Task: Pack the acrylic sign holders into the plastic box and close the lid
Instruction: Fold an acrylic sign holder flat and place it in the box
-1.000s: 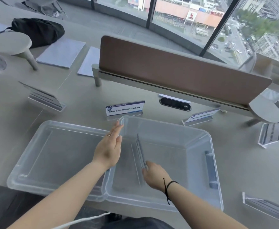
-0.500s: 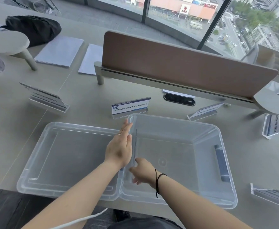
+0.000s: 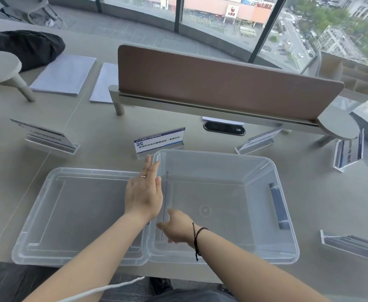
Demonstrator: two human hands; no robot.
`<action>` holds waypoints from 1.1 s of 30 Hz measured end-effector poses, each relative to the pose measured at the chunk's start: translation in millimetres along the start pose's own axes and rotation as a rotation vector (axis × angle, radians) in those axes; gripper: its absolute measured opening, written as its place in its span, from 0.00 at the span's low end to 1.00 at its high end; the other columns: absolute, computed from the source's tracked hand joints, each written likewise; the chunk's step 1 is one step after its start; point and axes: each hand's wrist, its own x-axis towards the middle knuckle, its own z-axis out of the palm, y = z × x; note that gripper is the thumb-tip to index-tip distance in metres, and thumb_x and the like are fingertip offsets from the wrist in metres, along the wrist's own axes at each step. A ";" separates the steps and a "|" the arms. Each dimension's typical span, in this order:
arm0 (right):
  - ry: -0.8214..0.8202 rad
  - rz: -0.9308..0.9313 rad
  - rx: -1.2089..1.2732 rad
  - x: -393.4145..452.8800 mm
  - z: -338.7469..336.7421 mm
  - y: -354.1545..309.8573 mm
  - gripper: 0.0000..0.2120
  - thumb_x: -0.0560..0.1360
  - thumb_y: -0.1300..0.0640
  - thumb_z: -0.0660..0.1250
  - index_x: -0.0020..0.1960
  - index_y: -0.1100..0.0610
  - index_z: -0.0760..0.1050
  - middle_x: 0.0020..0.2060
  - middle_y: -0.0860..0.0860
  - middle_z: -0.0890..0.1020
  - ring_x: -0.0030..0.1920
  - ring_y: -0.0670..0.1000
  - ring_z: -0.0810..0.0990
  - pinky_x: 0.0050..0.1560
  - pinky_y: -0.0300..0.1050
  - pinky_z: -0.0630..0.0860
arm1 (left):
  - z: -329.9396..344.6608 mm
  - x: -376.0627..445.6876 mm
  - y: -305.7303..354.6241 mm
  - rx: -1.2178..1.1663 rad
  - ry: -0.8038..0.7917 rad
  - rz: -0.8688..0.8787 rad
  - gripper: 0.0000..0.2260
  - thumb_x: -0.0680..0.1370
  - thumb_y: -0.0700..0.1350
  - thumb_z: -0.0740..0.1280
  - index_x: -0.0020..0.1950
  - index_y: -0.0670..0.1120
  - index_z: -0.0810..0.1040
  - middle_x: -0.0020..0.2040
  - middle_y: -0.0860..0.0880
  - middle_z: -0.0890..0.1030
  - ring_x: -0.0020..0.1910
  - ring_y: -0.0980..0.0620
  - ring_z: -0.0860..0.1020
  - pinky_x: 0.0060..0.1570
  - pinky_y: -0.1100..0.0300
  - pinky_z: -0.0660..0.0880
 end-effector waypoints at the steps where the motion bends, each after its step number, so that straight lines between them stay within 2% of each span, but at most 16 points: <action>1: 0.037 -0.025 -0.027 -0.1 -4.0 3.5 0.31 0.76 0.45 0.61 0.74 0.60 0.59 0.53 0.60 0.82 0.50 0.59 0.83 0.49 0.53 0.80 | -0.5 -0.5 3.9 0.015 0.002 -0.012 0.21 0.83 0.47 0.54 0.76 0.49 0.61 0.80 0.49 0.52 0.72 0.43 0.67 0.68 0.42 0.63; 4: 0.125 -0.098 0.027 -9.7 -28.6 18.7 0.39 0.74 0.38 0.61 0.77 0.57 0.54 0.61 0.58 0.80 0.54 0.55 0.82 0.52 0.46 0.76 | -1.4 -1.6 29.2 0.050 0.013 -0.013 0.22 0.82 0.52 0.58 0.75 0.47 0.65 0.80 0.44 0.53 0.77 0.42 0.57 0.73 0.41 0.57; 6: 0.146 -0.163 0.136 -27.6 -55.7 35.4 0.37 0.75 0.39 0.63 0.77 0.55 0.56 0.58 0.54 0.82 0.53 0.53 0.83 0.52 0.46 0.78 | 2.8 -1.4 57.7 0.070 0.039 0.041 0.22 0.80 0.52 0.62 0.73 0.47 0.66 0.79 0.42 0.56 0.77 0.41 0.57 0.73 0.41 0.57; 9: 0.189 -0.243 0.298 -61.9 -105.2 74.0 0.25 0.77 0.46 0.65 0.71 0.54 0.68 0.48 0.51 0.85 0.43 0.50 0.86 0.48 0.50 0.80 | 17.2 0.9 116.6 0.083 0.057 0.187 0.20 0.79 0.49 0.65 0.70 0.46 0.71 0.74 0.41 0.69 0.71 0.40 0.66 0.69 0.41 0.65; 12: 0.310 -0.277 0.440 -97.2 -160.1 127.2 0.17 0.77 0.50 0.65 0.64 0.53 0.75 0.44 0.51 0.86 0.40 0.51 0.85 0.48 0.50 0.80 | 46.3 0.3 191.9 0.058 -0.015 0.326 0.16 0.76 0.50 0.63 0.60 0.45 0.79 0.58 0.45 0.82 0.58 0.42 0.78 0.57 0.48 0.74; 16: 0.496 -0.294 0.563 -142.5 -232.8 212.2 0.09 0.77 0.52 0.67 0.57 0.51 0.78 0.41 0.51 0.85 0.35 0.47 0.83 0.43 0.45 0.79 | 98.3 -14.4 299.6 0.059 -0.167 0.442 0.14 0.76 0.52 0.60 0.54 0.49 0.81 0.48 0.50 0.84 0.48 0.44 0.81 0.46 0.52 0.77; 20: 0.699 -0.233 0.529 -178.8 -298.2 315.6 0.10 0.76 0.51 0.69 0.57 0.49 0.79 0.41 0.50 0.85 0.40 0.49 0.83 0.47 0.48 0.80 | 165.6 -29.8 392.7 0.073 -0.310 0.554 0.12 0.78 0.52 0.59 0.56 0.52 0.79 0.50 0.53 0.83 0.50 0.48 0.80 0.46 0.54 0.75; 23: 0.815 -0.104 0.428 -199.2 -336.0 395.4 0.15 0.75 0.50 0.70 0.61 0.48 0.77 0.46 0.45 0.83 0.48 0.45 0.81 0.56 0.46 0.77 | 216.0 -40.5 441.5 0.124 -0.463 0.557 0.12 0.80 0.52 0.59 0.61 0.54 0.76 0.58 0.55 0.80 0.57 0.50 0.78 0.52 0.55 0.74; 25: 0.803 0.020 0.249 -210.0 -355.8 443.3 0.22 0.74 0.48 0.71 0.67 0.47 0.74 0.57 0.47 0.80 0.60 0.48 0.77 0.64 0.48 0.72 | 245.3 -48.0 465.1 0.214 -0.597 0.565 0.15 0.80 0.53 0.58 0.66 0.55 0.72 0.64 0.55 0.76 0.61 0.51 0.76 0.55 0.55 0.73; 27: 0.716 0.104 0.061 -213.7 -368.0 484.6 0.29 0.72 0.47 0.72 0.71 0.47 0.69 0.64 0.50 0.76 0.68 0.52 0.70 0.68 0.48 0.67 | 270.6 -56.3 480.5 0.303 -0.703 0.561 0.18 0.80 0.54 0.59 0.70 0.56 0.68 0.68 0.53 0.73 0.64 0.49 0.75 0.57 0.54 0.72; 30: 0.553 0.159 -0.121 -205.2 -369.9 530.5 0.34 0.70 0.44 0.73 0.73 0.44 0.66 0.67 0.49 0.74 0.70 0.54 0.64 0.70 0.49 0.65 | 301.8 -68.7 488.3 0.418 -0.835 0.524 0.22 0.80 0.56 0.60 0.73 0.55 0.64 0.71 0.51 0.71 0.66 0.46 0.74 0.60 0.52 0.72; 33: 0.478 0.175 -0.143 -189.6 -359.1 557.4 0.28 0.73 0.44 0.69 0.72 0.43 0.67 0.68 0.49 0.72 0.71 0.53 0.64 0.70 0.50 0.67 | 322.1 -77.1 485.8 0.506 -0.898 0.497 0.19 0.81 0.55 0.59 0.71 0.52 0.68 0.69 0.48 0.73 0.65 0.43 0.74 0.61 0.50 0.72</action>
